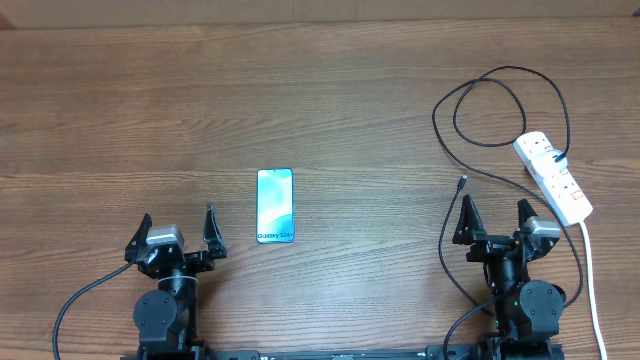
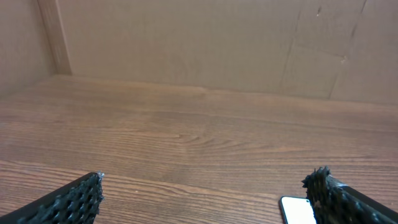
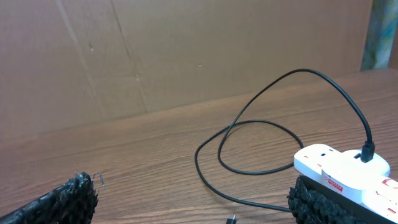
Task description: Plug charger to phone and switch on socket
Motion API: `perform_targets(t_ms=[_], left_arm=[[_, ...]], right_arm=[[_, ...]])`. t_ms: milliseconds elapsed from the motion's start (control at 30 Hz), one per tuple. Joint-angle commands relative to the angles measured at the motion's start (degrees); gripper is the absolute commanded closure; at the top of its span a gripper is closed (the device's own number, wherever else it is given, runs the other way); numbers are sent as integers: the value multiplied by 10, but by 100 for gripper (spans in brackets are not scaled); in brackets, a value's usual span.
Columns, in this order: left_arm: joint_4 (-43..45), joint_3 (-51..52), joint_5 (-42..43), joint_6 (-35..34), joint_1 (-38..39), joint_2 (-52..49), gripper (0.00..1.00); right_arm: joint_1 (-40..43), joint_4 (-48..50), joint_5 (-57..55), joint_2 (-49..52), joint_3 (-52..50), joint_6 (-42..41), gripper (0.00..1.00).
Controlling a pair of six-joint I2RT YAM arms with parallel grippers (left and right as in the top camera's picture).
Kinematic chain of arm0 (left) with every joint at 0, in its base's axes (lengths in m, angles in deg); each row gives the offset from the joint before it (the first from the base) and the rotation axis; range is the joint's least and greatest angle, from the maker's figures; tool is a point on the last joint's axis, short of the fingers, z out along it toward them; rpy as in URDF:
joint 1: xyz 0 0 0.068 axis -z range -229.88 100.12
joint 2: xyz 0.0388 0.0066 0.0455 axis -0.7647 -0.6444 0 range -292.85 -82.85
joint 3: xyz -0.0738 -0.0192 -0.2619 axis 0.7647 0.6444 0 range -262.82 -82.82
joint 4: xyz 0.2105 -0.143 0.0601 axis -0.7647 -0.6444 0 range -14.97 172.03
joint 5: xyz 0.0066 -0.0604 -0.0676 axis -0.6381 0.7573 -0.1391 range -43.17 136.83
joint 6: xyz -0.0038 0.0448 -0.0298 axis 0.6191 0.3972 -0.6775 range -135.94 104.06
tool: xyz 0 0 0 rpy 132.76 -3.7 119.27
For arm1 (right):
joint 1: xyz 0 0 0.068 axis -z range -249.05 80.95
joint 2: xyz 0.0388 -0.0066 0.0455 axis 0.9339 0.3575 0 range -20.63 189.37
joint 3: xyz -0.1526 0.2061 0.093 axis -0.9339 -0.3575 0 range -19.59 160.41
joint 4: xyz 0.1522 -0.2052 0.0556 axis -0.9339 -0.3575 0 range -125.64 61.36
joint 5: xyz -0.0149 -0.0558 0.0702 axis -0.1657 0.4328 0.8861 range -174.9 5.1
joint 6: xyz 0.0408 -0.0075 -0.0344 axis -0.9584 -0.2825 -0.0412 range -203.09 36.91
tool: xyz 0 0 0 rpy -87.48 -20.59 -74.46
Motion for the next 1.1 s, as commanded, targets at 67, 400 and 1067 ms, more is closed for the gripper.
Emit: perform_targets(t_ms=[67,400,1067], left_arm=[[2,4,7,9,2,5,0],[4,4,5,9,2,5,1],[-56,-25,130,-61,4,4,0]], right_arm=[[4,2,-5,1,-6,2,0],[4,2,-5,1,-6,2,0],[4,2,-5,1,-6,2,0]])
